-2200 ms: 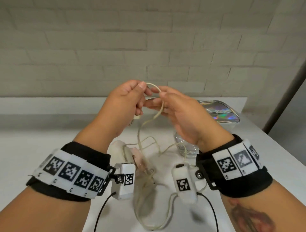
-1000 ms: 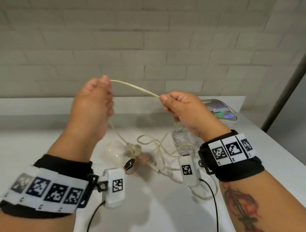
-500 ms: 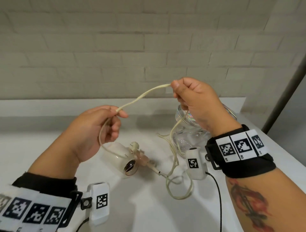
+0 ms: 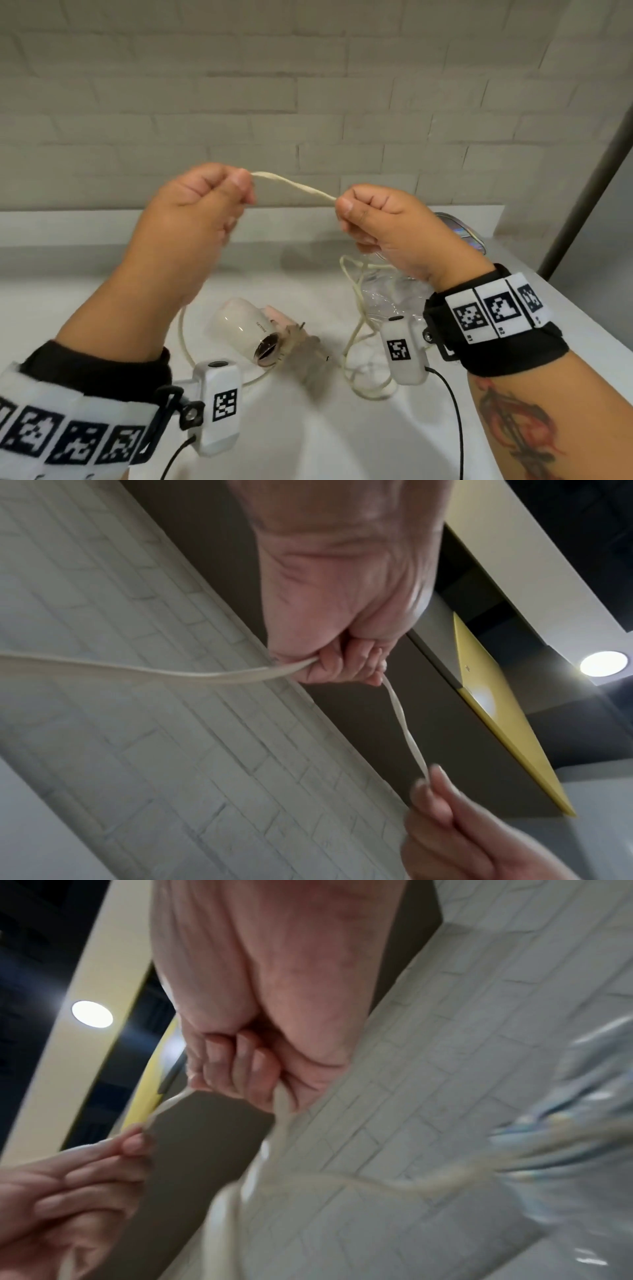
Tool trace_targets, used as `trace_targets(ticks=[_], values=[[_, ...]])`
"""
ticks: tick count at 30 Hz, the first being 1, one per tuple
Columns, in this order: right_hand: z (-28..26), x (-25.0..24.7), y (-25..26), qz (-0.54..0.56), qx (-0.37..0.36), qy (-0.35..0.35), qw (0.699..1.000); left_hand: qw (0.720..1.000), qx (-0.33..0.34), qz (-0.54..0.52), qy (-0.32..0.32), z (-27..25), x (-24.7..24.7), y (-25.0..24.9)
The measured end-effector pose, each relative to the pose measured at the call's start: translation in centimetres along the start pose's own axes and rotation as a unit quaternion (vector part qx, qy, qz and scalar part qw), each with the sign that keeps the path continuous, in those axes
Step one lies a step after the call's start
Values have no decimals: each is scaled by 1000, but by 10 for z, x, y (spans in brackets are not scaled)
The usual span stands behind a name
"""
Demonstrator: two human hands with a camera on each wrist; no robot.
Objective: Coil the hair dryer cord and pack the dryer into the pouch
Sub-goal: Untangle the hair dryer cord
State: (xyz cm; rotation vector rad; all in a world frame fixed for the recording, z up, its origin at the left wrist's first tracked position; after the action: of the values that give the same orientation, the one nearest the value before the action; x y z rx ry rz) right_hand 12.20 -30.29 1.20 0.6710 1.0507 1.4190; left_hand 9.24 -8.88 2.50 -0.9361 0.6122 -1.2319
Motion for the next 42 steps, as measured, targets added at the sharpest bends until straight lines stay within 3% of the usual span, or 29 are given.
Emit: trace_targets(ticks=[4,8,12,16,18,20,22,24,29,35,37,39,41,42], values=[[-4,-11,-23,24,38,-22,999,995,27,-33,-87,3,-30,0],[-7,-14,-34,35,56,-29,997,991,11,-67,-119,-1,-47,6],[-6,-19,-40,45,72,-81,993,993,-107,-19,-45,-11,-42,23],[-7,-11,-35,26,70,-72,995,983,-146,108,43,-21,-14,29],[-6,0,-32,4,59,-48,997,981,-127,129,70,-26,4,27],[-4,11,-29,-20,48,-29,998,978,-39,185,93,-28,22,21],[-3,20,-25,-30,44,-12,998,950,61,281,123,-28,39,16],[-3,23,-21,-23,41,4,999,939,101,312,98,-22,47,12],[-8,12,-29,58,73,37,995,982,48,181,15,0,23,21],[-13,-2,-52,21,80,10,997,982,47,79,-163,21,-37,20],[-12,-7,-54,46,96,-18,994,989,7,67,-133,22,-46,28],[-10,-11,-55,73,102,-45,991,992,-67,102,-21,13,-43,35],[-8,-12,-53,76,103,-61,990,972,-142,147,112,-3,-33,41],[-7,-12,-51,71,103,-62,990,962,-168,153,149,-10,-27,41]])
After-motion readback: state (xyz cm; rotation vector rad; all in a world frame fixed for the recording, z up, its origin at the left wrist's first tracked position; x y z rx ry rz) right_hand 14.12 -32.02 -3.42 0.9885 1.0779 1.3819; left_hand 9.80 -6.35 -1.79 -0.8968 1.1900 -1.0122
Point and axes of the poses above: each hand's wrist, its own z-axis towards the middle knuckle, its own x-axis out of the palm, y = z × x, the point moved 3 cm from there along z, towards the middle knuckle, and after that the axes turned 13 degrees about -y, right-handed, at the moved point
